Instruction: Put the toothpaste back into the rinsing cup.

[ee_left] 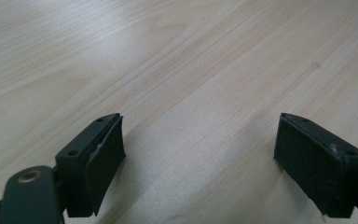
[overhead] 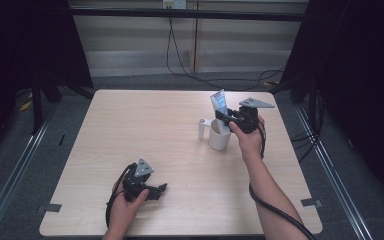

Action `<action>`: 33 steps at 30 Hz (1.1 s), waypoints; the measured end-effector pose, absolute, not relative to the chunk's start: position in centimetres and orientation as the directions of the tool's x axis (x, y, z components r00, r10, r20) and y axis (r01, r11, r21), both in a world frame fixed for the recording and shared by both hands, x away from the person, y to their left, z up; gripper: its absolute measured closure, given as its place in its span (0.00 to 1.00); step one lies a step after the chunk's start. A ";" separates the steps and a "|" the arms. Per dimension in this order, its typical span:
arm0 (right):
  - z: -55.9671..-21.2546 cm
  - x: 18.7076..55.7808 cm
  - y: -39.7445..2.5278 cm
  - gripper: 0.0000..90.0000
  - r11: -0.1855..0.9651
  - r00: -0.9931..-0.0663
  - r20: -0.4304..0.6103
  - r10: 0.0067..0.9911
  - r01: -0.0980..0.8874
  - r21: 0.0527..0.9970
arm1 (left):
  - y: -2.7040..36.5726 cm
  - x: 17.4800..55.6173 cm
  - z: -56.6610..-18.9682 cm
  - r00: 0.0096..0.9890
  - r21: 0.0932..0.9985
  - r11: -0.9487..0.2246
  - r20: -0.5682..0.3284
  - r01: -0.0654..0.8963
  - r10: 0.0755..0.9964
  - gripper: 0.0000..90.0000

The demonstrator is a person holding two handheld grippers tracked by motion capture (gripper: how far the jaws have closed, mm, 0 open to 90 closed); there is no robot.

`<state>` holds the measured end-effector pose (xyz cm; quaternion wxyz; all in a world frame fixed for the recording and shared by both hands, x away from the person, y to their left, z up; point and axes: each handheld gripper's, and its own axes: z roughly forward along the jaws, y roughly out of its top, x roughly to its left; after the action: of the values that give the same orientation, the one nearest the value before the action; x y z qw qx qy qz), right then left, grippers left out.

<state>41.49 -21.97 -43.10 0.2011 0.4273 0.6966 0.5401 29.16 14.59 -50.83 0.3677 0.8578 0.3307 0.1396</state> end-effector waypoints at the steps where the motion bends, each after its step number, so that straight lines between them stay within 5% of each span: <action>1: -43.2 41.5 -21.9 0.68 0.056 -0.557 0.178 0.811 0.378 0.924 | 14.6 29.2 -50.8 0.742 0.723 -0.511 -0.004 0.465 0.670 0.17; 33: -45.0 40.4 -22.6 0.65 0.081 -0.544 0.182 0.819 0.423 0.903 | 14.6 29.1 -50.8 0.740 0.725 -0.507 -0.006 0.466 0.672 0.17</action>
<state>40.45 -22.59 -45.01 0.1914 0.4375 0.7097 0.5180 29.15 14.57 -50.85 0.3689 0.8567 0.3323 0.1397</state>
